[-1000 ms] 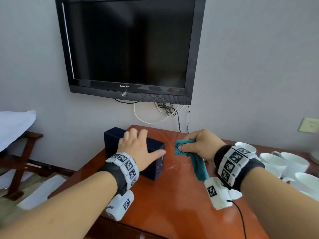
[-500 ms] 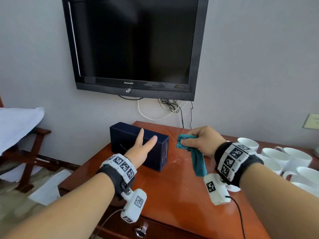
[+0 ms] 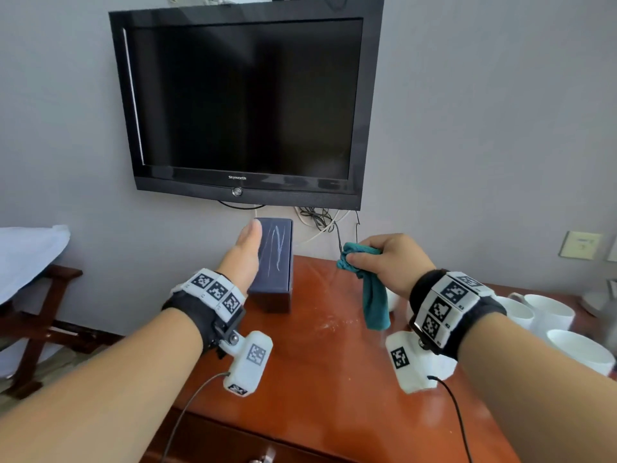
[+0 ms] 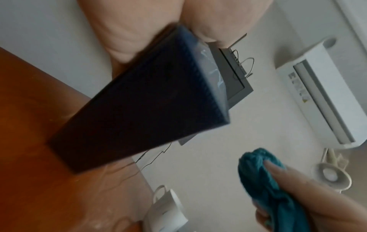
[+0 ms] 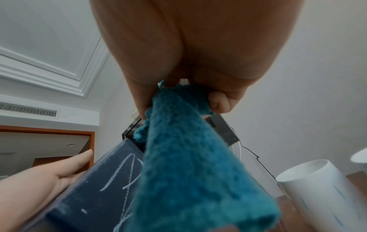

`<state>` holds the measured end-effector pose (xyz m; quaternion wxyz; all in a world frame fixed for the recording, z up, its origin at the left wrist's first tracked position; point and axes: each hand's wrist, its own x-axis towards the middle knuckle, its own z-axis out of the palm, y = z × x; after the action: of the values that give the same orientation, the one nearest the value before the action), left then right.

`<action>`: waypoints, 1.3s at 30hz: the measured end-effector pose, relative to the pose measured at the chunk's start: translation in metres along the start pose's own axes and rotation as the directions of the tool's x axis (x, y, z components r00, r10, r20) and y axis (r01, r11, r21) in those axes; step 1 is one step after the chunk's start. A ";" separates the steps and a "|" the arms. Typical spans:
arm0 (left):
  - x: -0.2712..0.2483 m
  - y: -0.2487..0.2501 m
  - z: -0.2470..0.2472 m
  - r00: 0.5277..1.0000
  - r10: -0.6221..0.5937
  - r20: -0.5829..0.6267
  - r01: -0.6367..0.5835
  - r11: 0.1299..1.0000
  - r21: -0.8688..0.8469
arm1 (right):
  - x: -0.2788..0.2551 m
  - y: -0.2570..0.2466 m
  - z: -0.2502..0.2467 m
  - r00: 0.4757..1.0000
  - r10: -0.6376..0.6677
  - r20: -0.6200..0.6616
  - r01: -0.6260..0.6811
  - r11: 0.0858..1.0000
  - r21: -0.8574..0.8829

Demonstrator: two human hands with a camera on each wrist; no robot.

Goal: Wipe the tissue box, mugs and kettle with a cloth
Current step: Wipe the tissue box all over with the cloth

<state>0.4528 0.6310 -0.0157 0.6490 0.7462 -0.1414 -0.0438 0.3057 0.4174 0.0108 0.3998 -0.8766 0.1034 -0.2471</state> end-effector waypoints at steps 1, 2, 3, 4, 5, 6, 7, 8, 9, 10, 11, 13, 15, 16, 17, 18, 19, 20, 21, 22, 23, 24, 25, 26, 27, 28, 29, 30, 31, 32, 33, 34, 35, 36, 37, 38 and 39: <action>-0.002 0.007 -0.003 0.998 -0.054 -0.017 0.053 0.997 -0.048 | 0.001 -0.002 0.000 1.000 -0.003 -0.018 0.004 1.000 0.018; -0.003 0.010 -0.005 0.995 -0.099 -0.010 0.097 0.986 -0.134 | 0.002 -0.004 0.000 0.999 -0.006 -0.036 0.007 1.000 0.031; -0.003 0.011 -0.005 0.991 -0.130 0.034 0.135 0.963 -0.232 | 0.003 -0.006 0.002 0.999 -0.008 -0.050 0.009 0.999 0.035; -0.004 0.010 -0.004 0.987 -0.136 0.086 0.156 0.933 -0.324 | 0.003 -0.007 0.003 0.998 -0.010 -0.059 0.012 0.999 0.034; -0.004 0.009 -0.002 0.984 -0.133 0.120 0.169 0.906 -0.389 | 0.004 -0.009 0.005 0.998 -0.010 -0.064 0.012 0.999 0.032; -0.003 0.007 -0.001 0.981 -0.127 0.148 0.179 0.886 -0.427 | 0.005 -0.010 0.007 0.997 -0.010 -0.070 0.013 0.999 0.032; -0.002 0.007 0.000 0.978 -0.118 0.173 0.185 0.874 -0.449 | 0.005 -0.011 0.009 0.997 -0.010 -0.079 0.013 0.999 0.030; -0.003 0.008 0.001 0.977 -0.112 0.182 0.185 0.870 -0.458 | 0.006 -0.013 0.009 0.996 -0.011 -0.090 0.014 1.000 0.027; -0.002 0.008 0.002 0.978 -0.103 0.183 0.177 0.873 -0.455 | 0.007 -0.015 0.010 0.995 -0.013 -0.103 0.016 1.000 0.023; -0.002 0.009 0.002 0.978 -0.093 0.185 0.168 0.879 -0.447 | 0.009 -0.016 0.011 0.993 -0.017 -0.118 0.020 1.000 0.025; 0.000 0.009 0.003 0.981 -0.082 0.178 0.153 0.888 -0.434 | 0.011 -0.018 0.012 0.991 -0.021 -0.134 0.026 0.999 0.033; 0.006 0.007 0.002 0.985 -0.064 0.158 0.122 0.911 -0.393 | 0.015 -0.023 0.014 0.985 -0.039 -0.167 0.051 0.997 0.064; 0.011 0.008 0.001 0.990 -0.046 0.136 0.090 0.939 -0.332 | 0.020 -0.028 0.017 0.978 -0.061 -0.198 0.076 0.995 0.069; 0.015 0.007 0.001 0.992 -0.045 0.121 0.079 0.954 -0.289 | 0.021 -0.032 0.018 0.974 -0.077 -0.213 0.089 0.995 0.051; 0.024 0.003 0.001 0.993 -0.048 0.109 0.074 0.964 -0.254 | 0.024 -0.035 0.019 0.970 -0.091 -0.226 0.102 0.994 0.039; 0.031 -0.001 0.002 0.994 -0.052 0.094 0.072 0.972 -0.222 | 0.025 -0.039 0.020 0.966 -0.104 -0.237 0.117 0.992 0.040; 0.039 -0.005 0.003 0.995 -0.057 0.079 0.071 0.977 -0.201 | 0.027 -0.042 0.022 0.963 -0.117 -0.243 0.130 0.991 0.040; 0.045 -0.007 0.004 0.996 -0.054 0.068 0.066 0.981 -0.183 | 0.030 -0.045 0.024 0.960 -0.129 -0.247 0.141 0.989 0.033; 0.047 -0.006 0.005 0.997 -0.048 0.062 0.058 0.985 -0.165 | 0.033 -0.048 0.027 0.958 -0.139 -0.252 0.150 0.988 0.024; 0.046 -0.004 0.006 0.997 -0.046 0.059 0.055 0.987 -0.149 | 0.036 -0.050 0.030 0.956 -0.147 -0.253 0.157 0.987 0.020; 0.043 0.000 0.008 0.998 -0.044 0.052 0.051 0.989 -0.139 | 0.038 -0.052 0.033 0.955 -0.154 -0.253 0.167 0.986 0.028; 0.041 0.004 0.008 0.998 -0.041 0.040 0.046 0.991 -0.122 | 0.041 -0.053 0.037 0.954 -0.160 -0.254 0.176 0.983 0.043; 0.041 0.006 0.009 0.999 -0.041 0.024 0.043 0.994 -0.101 | 0.043 -0.053 0.040 0.953 -0.159 -0.256 0.180 0.982 0.058; 0.042 0.007 0.009 0.999 -0.032 0.016 0.033 0.996 -0.082 | 0.045 -0.053 0.043 0.954 -0.159 -0.254 0.179 0.982 0.058; 0.042 0.009 0.009 1.000 -0.023 0.021 0.024 0.997 -0.069 | 0.046 -0.053 0.047 0.957 -0.154 -0.245 0.172 0.984 0.052; 0.046 0.010 0.010 1.000 -0.017 0.026 0.019 0.998 -0.060 | 0.047 -0.052 0.049 0.961 -0.146 -0.236 0.161 0.986 0.043; 0.050 0.011 0.010 0.999 -0.010 0.032 0.012 0.999 -0.046 | 0.048 -0.051 0.051 0.964 -0.136 -0.230 0.149 0.988 0.041; 0.053 0.011 0.010 0.999 -0.005 0.037 0.006 1.000 -0.029 | 0.049 -0.050 0.053 0.966 -0.127 -0.225 0.139 0.990 0.039; 0.058 0.009 0.010 0.999 -0.009 0.037 0.009 1.000 -0.012 | 0.051 -0.048 0.055 0.967 -0.124 -0.222 0.135 0.990 0.037; 0.062 0.009 0.010 0.999 -0.014 0.038 0.014 1.000 -0.005 | 0.051 -0.047 0.056 0.967 -0.123 -0.222 0.133 0.991 0.033; 0.066 0.007 0.010 0.999 -0.022 0.043 0.023 1.000 -0.009 | 0.051 -0.046 0.056 0.967 -0.120 -0.226 0.130 0.991 0.030; 0.069 0.006 0.011 0.998 -0.019 0.052 0.021 1.000 -0.022 | 0.052 -0.046 0.056 0.966 -0.117 -0.232 0.126 0.992 0.023; 0.073 0.004 0.011 0.997 -0.023 0.068 0.026 0.999 -0.036 | 0.052 -0.046 0.056 0.963 -0.115 -0.243 0.121 0.993 0.008; 0.077 0.000 0.012 0.996 -0.027 0.080 0.031 0.998 -0.052 | 0.053 -0.046 0.054 0.960 -0.114 -0.255 0.114 0.993 -0.015; 0.083 -0.004 0.013 0.996 -0.038 0.086 0.044 0.996 -0.074 | 0.055 -0.047 0.053 0.957 -0.108 -0.270 0.102 0.994 -0.036; 0.092 -0.011 0.015 0.995 -0.051 0.091 0.060 0.993 -0.100 | 0.057 -0.047 0.051 0.954 -0.097 -0.285 0.087 0.995 -0.045; 0.098 -0.016 0.016 0.994 -0.056 0.091 0.067 0.990 -0.124 | 0.059 -0.047 0.049 0.951 -0.089 -0.296 0.079 0.996 -0.045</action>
<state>0.5444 0.5910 -0.0224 0.6868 0.7047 -0.1435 -0.1052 0.3808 0.4577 0.0392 0.3544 -0.8393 0.1290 -0.3915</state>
